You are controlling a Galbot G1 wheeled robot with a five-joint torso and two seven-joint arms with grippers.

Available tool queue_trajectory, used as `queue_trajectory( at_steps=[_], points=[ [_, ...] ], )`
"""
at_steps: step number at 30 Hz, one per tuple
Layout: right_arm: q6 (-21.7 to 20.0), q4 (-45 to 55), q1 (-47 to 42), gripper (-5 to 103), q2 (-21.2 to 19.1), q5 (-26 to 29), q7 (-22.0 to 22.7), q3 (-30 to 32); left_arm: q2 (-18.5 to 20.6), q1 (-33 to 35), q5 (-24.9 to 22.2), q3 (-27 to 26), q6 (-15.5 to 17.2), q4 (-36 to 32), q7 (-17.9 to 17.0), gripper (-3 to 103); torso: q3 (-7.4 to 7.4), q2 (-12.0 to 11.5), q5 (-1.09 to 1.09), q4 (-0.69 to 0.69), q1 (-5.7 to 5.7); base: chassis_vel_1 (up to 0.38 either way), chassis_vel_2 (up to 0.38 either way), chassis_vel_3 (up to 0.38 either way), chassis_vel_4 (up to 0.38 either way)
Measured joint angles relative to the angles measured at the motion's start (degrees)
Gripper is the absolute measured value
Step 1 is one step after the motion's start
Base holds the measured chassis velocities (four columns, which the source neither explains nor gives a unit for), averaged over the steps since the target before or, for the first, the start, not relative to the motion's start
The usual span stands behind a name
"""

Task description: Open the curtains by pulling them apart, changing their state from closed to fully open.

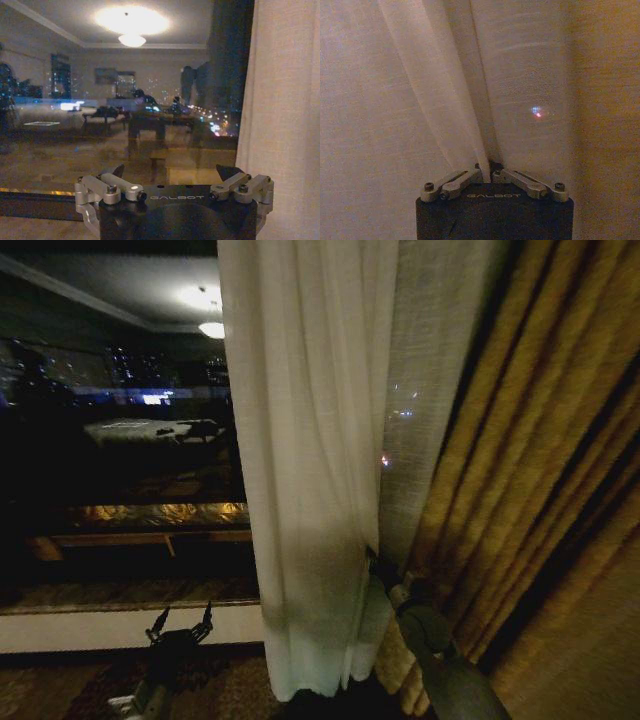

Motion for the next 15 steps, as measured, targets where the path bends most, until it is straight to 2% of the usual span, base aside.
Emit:
queue_trajectory(
  at_steps=[10, 15],
  points=[
    [1.4, -1.1, 1.0, 0, 0.4, 0.5, 0.3, -0.4, 0.0, 0.7, 0.2, -0.1, 0.1, -0.2, 0.0, 100, 0.00, 0.0, 0.01, 0.02, -0.01, -0.334, -0.331, 0.315, 0.344],
    [1.9, -1.1, 0.8, 0, 0.5, 0.5, 0.3, -0.3, 0.0, 1.4, 0.2, -0.6, -0.2, -0.4, 0.1, 100, 0.00, 0.0, 0.03, 0.01, 0.00, -0.119, -0.156, 0.170, 0.122]
  ],
)
